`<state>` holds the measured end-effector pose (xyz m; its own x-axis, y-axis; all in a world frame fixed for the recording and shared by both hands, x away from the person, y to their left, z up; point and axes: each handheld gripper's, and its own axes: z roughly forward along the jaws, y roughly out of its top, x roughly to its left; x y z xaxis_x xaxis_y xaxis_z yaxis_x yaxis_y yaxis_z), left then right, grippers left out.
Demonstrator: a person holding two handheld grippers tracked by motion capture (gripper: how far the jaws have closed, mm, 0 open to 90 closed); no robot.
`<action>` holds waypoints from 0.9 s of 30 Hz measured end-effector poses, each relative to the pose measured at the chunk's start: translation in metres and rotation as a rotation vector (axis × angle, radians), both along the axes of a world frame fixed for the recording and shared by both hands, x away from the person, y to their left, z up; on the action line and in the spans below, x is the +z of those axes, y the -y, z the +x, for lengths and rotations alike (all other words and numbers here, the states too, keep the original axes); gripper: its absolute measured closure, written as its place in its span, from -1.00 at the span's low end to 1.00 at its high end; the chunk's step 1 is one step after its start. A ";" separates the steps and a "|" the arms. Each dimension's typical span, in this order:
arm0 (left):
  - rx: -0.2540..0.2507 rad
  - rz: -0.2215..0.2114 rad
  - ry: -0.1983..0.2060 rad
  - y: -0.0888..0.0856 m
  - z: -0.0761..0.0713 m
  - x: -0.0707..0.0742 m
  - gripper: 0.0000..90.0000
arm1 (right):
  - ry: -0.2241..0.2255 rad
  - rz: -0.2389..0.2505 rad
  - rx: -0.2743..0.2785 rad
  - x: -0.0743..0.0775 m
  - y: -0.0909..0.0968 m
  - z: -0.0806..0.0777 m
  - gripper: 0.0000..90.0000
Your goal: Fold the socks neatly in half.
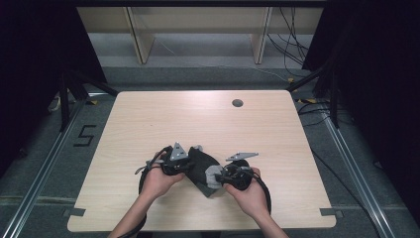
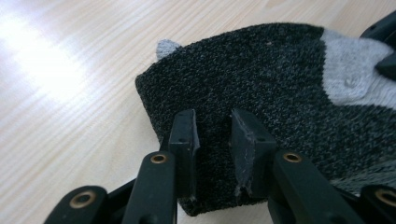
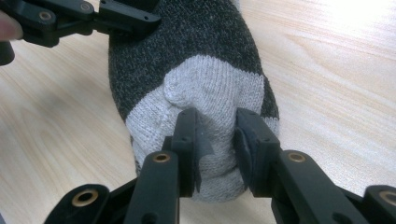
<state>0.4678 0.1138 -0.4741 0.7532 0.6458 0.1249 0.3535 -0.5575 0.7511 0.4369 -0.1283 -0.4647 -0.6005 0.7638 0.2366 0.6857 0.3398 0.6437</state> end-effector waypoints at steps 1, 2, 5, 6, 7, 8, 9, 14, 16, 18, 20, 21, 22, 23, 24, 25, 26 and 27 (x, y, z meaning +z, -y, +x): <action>0.000 0.000 0.000 0.000 0.000 0.000 0.57 | 0.002 -0.001 -0.001 0.000 0.000 0.000 0.58; 0.006 -0.018 0.003 -0.003 -0.001 -0.003 0.58 | -0.001 0.001 -0.001 0.000 0.000 0.000 0.58; 0.014 -0.039 -0.004 -0.006 0.000 -0.006 0.59 | 0.001 0.000 0.010 -0.001 -0.001 0.000 0.59; 0.018 -0.045 -0.003 -0.006 0.000 -0.007 0.59 | 0.005 -0.005 0.005 -0.001 -0.002 0.000 0.59; 0.017 -0.038 -0.001 -0.006 -0.001 -0.006 0.59 | 0.016 -0.013 -0.005 -0.001 -0.003 -0.001 0.59; 0.019 -0.034 0.002 -0.005 -0.001 -0.006 0.59 | 0.020 -0.017 -0.007 -0.001 -0.003 0.000 0.59; 0.022 -0.033 0.007 -0.004 -0.002 -0.005 0.59 | 0.016 -0.019 -0.006 -0.001 -0.003 0.000 0.59; 0.037 -0.133 0.018 -0.007 0.000 0.008 0.30 | 0.012 0.018 0.009 0.005 -0.001 0.000 0.46; 0.041 -0.189 0.017 -0.009 0.002 0.015 0.14 | 0.002 0.039 -0.021 0.010 -0.001 -0.003 0.33; 0.051 -0.200 0.023 -0.012 0.006 0.020 0.08 | 0.046 0.058 -0.033 0.020 0.000 -0.006 0.28; 0.049 -0.206 0.015 -0.014 0.010 0.021 0.07 | 0.095 0.091 -0.017 0.027 -0.001 -0.010 0.28; 0.033 -0.195 0.021 -0.014 0.011 0.020 0.06 | 0.101 0.098 -0.009 0.032 -0.004 -0.015 0.32; 0.028 -0.209 0.012 -0.012 0.011 0.020 0.06 | 0.108 0.109 0.028 0.036 -0.007 -0.020 0.36; 0.015 -0.217 0.010 -0.010 0.010 0.020 0.06 | 0.103 0.106 0.043 0.038 -0.010 -0.025 0.37; -0.001 -0.219 0.006 -0.008 0.008 0.021 0.06 | 0.117 0.088 0.082 0.039 -0.014 -0.030 0.41; -0.013 -0.193 0.009 -0.007 0.007 0.022 0.06 | 0.073 0.097 0.114 0.037 -0.020 -0.036 0.44; -0.019 -0.213 0.013 -0.003 0.006 0.022 0.08 | 0.052 0.097 0.144 0.034 -0.024 -0.039 0.46; -0.037 -0.197 0.011 -0.001 0.005 0.023 0.09 | 0.021 0.090 0.173 0.027 -0.030 -0.043 0.47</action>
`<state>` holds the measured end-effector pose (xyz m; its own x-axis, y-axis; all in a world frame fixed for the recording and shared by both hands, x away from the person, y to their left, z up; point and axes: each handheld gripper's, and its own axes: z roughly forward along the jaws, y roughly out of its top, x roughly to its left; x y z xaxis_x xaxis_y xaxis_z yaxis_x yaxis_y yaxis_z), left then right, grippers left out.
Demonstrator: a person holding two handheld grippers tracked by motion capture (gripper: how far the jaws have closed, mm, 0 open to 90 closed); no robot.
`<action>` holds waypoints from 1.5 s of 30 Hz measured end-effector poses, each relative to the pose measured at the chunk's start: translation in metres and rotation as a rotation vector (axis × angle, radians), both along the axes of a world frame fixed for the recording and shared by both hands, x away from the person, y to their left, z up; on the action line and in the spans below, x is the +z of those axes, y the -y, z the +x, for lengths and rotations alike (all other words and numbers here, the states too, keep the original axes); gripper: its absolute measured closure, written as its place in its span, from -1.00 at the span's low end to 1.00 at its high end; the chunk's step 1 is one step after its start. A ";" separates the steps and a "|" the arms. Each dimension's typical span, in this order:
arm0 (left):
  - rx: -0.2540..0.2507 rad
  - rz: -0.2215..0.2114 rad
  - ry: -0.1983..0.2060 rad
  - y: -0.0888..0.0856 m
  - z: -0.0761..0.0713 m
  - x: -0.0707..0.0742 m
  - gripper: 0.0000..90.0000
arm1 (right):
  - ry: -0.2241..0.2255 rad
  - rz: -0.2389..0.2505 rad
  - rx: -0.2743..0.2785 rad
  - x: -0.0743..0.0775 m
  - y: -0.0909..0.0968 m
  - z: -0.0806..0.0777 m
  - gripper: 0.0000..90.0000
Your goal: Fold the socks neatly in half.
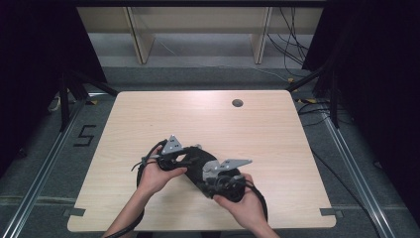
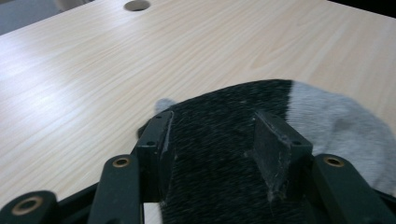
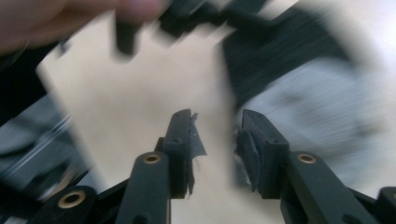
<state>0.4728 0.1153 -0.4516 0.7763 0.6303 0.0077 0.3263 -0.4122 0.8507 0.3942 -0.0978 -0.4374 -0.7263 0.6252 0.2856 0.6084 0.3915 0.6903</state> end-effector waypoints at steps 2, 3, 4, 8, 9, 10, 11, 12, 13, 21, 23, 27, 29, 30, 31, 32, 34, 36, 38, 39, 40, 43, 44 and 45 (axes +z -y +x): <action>-0.022 0.045 0.006 0.004 -0.001 -0.001 0.13 | -0.026 -0.068 0.017 -0.015 -0.009 -0.003 0.48; -0.035 0.073 -0.005 0.006 -0.002 -0.002 0.14 | -0.056 -0.100 -0.003 -0.021 -0.012 -0.004 0.48; -0.050 0.087 -0.004 0.008 -0.002 -0.005 0.15 | -0.046 -0.118 -0.005 -0.027 -0.012 -0.002 0.48; -0.063 0.106 -0.028 0.013 0.001 -0.012 0.18 | -0.001 -0.166 -0.040 -0.035 -0.011 0.002 0.50; -0.057 0.097 -0.038 0.013 0.001 -0.012 0.18 | -0.028 -0.175 -0.054 -0.034 -0.010 0.003 0.50; -0.049 0.103 -0.045 0.014 0.001 -0.012 0.18 | -0.027 -0.193 -0.067 -0.034 -0.008 0.004 0.50; -0.051 0.110 -0.043 0.014 0.000 -0.011 0.17 | -0.041 -0.194 -0.084 -0.034 -0.007 0.005 0.50; -0.050 0.118 -0.047 0.015 0.000 -0.011 0.17 | -0.040 -0.197 -0.091 -0.034 -0.004 0.007 0.50; -0.049 0.116 -0.054 0.016 -0.002 -0.010 0.17 | -0.038 -0.202 -0.102 -0.035 -0.002 0.010 0.50; -0.038 0.093 -0.084 0.024 -0.005 -0.010 0.16 | -0.036 -0.213 -0.209 -0.036 0.024 0.037 0.48; -0.029 0.090 -0.093 0.026 -0.003 -0.009 0.16 | -0.036 -0.222 -0.215 -0.036 0.028 0.045 0.47; -0.028 0.082 -0.099 0.027 0.001 -0.010 0.15 | -0.040 -0.223 -0.230 -0.037 0.031 0.056 0.45; -0.023 0.083 -0.098 0.027 0.001 -0.008 0.14 | -0.039 -0.230 -0.223 -0.038 0.032 0.059 0.44; -0.021 0.076 -0.093 0.027 0.001 -0.007 0.13 | -0.048 -0.218 -0.236 -0.039 0.031 0.059 0.43; -0.023 0.066 -0.084 0.026 0.001 -0.005 0.12 | -0.049 -0.216 -0.238 -0.039 0.032 0.059 0.42; -0.016 0.060 -0.070 0.024 0.000 -0.002 0.11 | -0.046 -0.223 -0.232 -0.038 0.033 0.058 0.41; -0.006 0.048 -0.046 0.019 -0.001 0.002 0.12 | -0.041 -0.212 -0.228 -0.036 0.035 0.056 0.38; 0.011 0.040 -0.028 0.014 0.000 0.004 0.14 | -0.049 -0.185 -0.240 -0.030 0.038 0.051 0.37; 0.039 0.046 -0.024 0.007 0.004 0.003 0.16 | -0.074 -0.129 -0.247 -0.018 0.038 0.043 0.41; 0.052 0.053 -0.021 0.006 0.004 0.003 0.16 | -0.002 -0.120 -0.237 -0.010 0.042 0.043 0.49; 0.074 0.054 -0.007 0.003 0.006 0.002 0.17 | -0.004 -0.105 -0.248 -0.004 0.043 0.042 0.50; 0.155 0.043 0.012 -0.004 0.006 0.002 0.23 | 0.097 -0.039 -0.247 0.012 0.046 0.054 0.52; 0.176 0.040 0.019 -0.006 0.007 0.001 0.25 | 0.109 -0.028 -0.253 0.014 0.046 0.058 0.52; 0.180 0.047 0.015 -0.007 0.008 0.000 0.28 | 0.121 -0.037 -0.265 0.015 0.046 0.067 0.52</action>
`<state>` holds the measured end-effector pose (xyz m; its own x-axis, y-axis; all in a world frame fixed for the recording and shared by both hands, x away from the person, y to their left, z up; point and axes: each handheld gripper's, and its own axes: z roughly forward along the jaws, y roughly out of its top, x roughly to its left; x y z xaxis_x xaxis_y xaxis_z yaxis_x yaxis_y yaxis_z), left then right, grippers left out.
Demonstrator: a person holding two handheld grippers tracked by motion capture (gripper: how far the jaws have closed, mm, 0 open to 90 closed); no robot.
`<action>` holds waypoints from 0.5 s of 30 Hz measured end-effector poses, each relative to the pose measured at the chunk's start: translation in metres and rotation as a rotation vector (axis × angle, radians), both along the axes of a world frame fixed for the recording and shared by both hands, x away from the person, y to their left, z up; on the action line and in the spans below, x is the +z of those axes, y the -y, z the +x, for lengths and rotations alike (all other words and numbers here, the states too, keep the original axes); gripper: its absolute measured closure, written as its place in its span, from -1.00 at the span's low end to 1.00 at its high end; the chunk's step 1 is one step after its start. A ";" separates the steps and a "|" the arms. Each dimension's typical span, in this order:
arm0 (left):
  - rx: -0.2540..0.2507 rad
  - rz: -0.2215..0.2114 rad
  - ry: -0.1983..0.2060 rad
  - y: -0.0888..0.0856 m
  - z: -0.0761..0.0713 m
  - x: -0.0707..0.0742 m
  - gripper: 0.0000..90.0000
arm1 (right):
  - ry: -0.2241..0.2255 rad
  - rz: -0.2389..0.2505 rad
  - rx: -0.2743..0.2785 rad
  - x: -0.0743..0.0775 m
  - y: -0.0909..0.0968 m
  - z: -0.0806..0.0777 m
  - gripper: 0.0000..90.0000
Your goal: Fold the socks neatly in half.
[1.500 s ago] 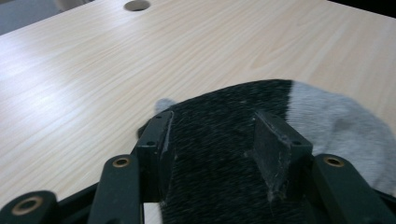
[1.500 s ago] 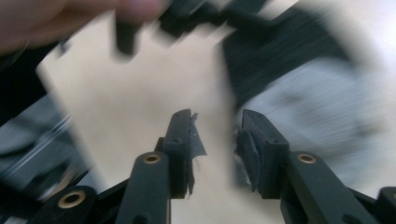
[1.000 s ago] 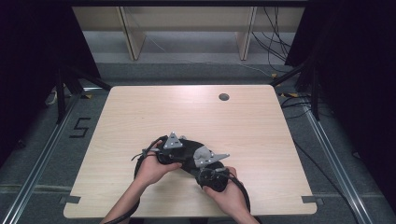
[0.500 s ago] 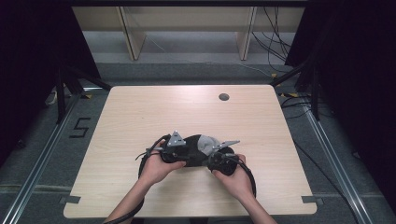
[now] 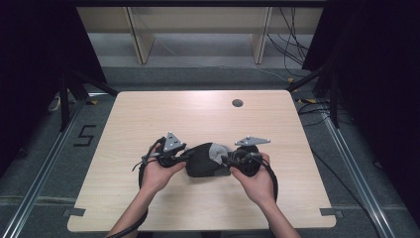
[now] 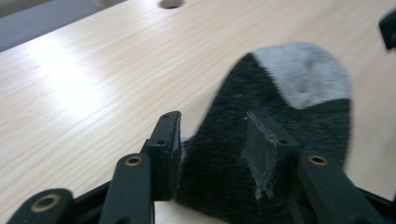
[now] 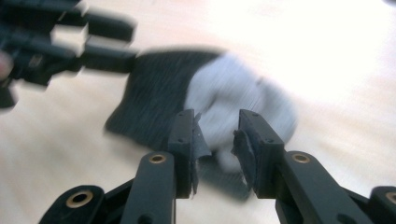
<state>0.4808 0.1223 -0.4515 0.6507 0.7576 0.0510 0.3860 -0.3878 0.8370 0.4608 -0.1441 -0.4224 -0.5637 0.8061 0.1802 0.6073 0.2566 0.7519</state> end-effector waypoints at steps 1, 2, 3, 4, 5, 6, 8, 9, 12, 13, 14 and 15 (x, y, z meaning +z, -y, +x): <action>0.014 -0.003 -0.001 0.000 0.001 -0.001 0.32 | -0.010 0.020 -0.015 -0.001 -0.002 0.005 0.52; 0.013 0.011 -0.002 -0.001 0.003 -0.003 0.35 | -0.016 0.011 -0.024 -0.003 -0.003 0.011 0.52; 0.003 0.036 -0.012 -0.002 0.006 -0.006 0.38 | -0.024 0.002 -0.033 -0.005 -0.005 0.017 0.52; 0.004 0.028 -0.014 -0.001 0.008 -0.008 0.41 | -0.039 -0.010 -0.039 -0.010 -0.006 0.023 0.52; 0.007 0.029 -0.024 0.000 0.009 -0.011 0.44 | -0.046 -0.013 -0.056 -0.013 -0.009 0.025 0.53; 0.002 0.024 -0.034 0.000 0.011 -0.014 0.47 | -0.039 -0.068 -0.047 -0.017 -0.009 0.028 0.54; 0.018 0.029 -0.044 0.002 0.013 -0.018 0.51 | -0.067 -0.081 -0.047 -0.026 -0.012 0.030 0.57; 0.014 0.040 -0.046 0.003 0.013 -0.019 0.52 | -0.081 -0.081 -0.059 -0.029 -0.013 0.029 0.58; 0.014 0.061 -0.046 0.006 0.015 -0.024 0.55 | -0.080 -0.083 -0.063 -0.037 -0.014 0.029 0.59; 0.014 0.061 -0.046 0.006 0.015 -0.024 0.56 | -0.081 -0.095 -0.057 -0.037 -0.012 0.029 0.59; 0.002 0.100 -0.051 0.007 0.016 -0.023 0.56 | -0.087 -0.099 -0.053 -0.037 -0.011 0.030 0.59; -0.002 0.112 -0.051 0.007 0.016 -0.023 0.56 | -0.086 -0.096 -0.055 -0.037 -0.011 0.030 0.59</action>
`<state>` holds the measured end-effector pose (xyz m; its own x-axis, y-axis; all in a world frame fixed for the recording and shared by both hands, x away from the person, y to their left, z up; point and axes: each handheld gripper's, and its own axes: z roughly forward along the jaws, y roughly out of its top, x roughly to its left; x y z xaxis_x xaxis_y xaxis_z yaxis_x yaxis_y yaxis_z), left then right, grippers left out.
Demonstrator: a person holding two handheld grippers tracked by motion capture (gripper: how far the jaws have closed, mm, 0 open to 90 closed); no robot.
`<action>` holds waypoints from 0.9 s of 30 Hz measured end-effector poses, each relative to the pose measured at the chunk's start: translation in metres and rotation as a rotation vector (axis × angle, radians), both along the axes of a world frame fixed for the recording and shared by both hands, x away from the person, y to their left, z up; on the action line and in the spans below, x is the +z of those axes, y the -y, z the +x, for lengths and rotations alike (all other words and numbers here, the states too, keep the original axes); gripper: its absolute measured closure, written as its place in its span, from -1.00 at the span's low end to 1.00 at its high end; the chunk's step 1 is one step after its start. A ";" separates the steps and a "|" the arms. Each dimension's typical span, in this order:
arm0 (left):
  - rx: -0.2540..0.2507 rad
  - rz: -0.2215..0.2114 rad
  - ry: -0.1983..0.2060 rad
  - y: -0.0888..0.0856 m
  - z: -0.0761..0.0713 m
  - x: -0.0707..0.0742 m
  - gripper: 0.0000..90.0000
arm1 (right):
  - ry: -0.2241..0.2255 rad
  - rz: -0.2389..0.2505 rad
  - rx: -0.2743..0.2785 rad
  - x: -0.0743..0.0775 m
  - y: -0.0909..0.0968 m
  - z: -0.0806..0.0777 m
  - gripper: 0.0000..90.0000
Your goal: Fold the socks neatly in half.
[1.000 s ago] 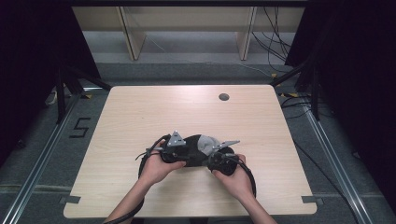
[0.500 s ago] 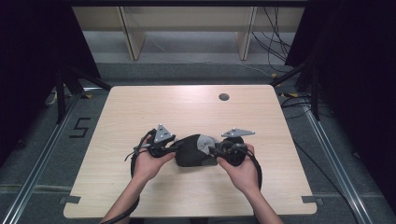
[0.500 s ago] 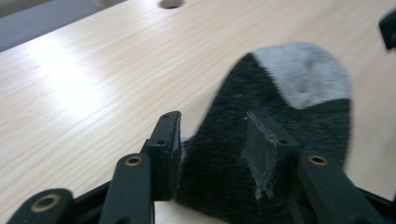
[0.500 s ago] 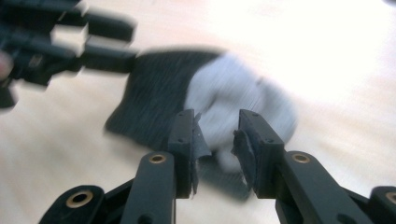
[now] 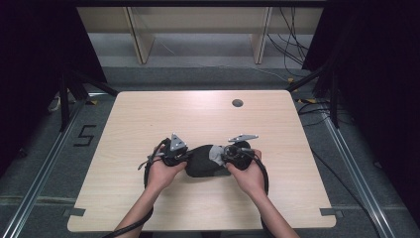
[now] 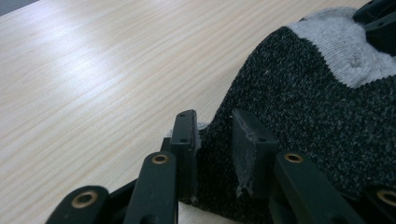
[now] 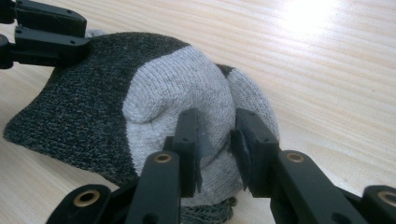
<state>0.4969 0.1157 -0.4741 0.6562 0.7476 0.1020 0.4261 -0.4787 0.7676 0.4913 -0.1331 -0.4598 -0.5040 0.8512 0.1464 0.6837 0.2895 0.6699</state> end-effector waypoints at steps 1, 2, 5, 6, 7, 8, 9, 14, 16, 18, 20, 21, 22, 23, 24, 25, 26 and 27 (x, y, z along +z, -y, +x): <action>0.004 -0.011 0.001 0.001 0.000 0.000 0.55 | 0.000 0.011 0.006 -0.001 0.000 0.001 0.59; 0.006 -0.008 0.002 0.000 0.000 0.001 0.54 | 0.012 0.007 0.022 -0.001 0.000 0.001 0.59; 0.041 -0.035 0.018 -0.004 -0.002 0.006 0.30 | 0.037 -0.013 0.007 0.002 0.000 0.000 0.50; 0.053 -0.050 0.024 -0.006 -0.002 0.007 0.21 | 0.035 0.006 0.013 0.003 0.001 -0.001 0.44; 0.060 -0.063 0.031 -0.007 -0.003 0.008 0.14 | 0.047 0.013 0.017 0.004 0.002 -0.001 0.39; 0.068 -0.076 0.041 -0.009 -0.003 0.010 0.10 | 0.052 0.022 0.014 0.005 0.002 -0.002 0.34; 0.071 -0.097 0.059 -0.010 -0.005 0.012 0.04 | 0.052 0.031 0.008 0.007 0.003 -0.003 0.27; 0.066 -0.118 0.075 -0.019 -0.013 0.022 -0.28 | 0.113 0.055 0.006 0.017 0.011 -0.005 -0.04; 0.068 -0.123 0.083 -0.024 -0.017 0.026 -0.34 | 0.104 0.063 -0.010 0.019 0.017 -0.006 -0.09; 0.076 -0.133 0.097 -0.030 -0.021 0.028 -0.36 | 0.099 0.069 -0.017 0.020 0.021 -0.008 -0.12; 0.082 -0.132 0.099 -0.037 -0.026 0.030 -0.36 | 0.103 0.052 -0.019 0.023 0.028 -0.010 -0.14; 0.078 -0.123 0.104 -0.041 -0.027 0.030 -0.37 | 0.107 0.052 -0.001 0.023 0.032 -0.011 -0.15; 0.082 -0.121 0.101 -0.045 -0.030 0.030 -0.37 | 0.104 0.060 -0.012 0.023 0.034 -0.013 -0.16; 0.080 -0.112 0.102 -0.050 -0.033 0.029 -0.37 | 0.100 0.062 -0.022 0.024 0.036 -0.015 -0.17; 0.077 -0.102 0.105 -0.055 -0.035 0.029 -0.37 | 0.114 0.046 -0.014 0.024 0.042 -0.016 -0.18; 0.084 -0.101 0.105 -0.060 -0.038 0.028 -0.37 | 0.109 0.051 -0.016 0.023 0.046 -0.018 -0.19; 0.089 -0.107 0.109 -0.063 -0.040 0.026 -0.37 | 0.114 0.051 -0.019 0.023 0.051 -0.020 -0.20; 0.090 -0.089 0.115 -0.070 -0.044 0.026 -0.37 | 0.106 0.049 -0.019 0.023 0.054 -0.022 -0.21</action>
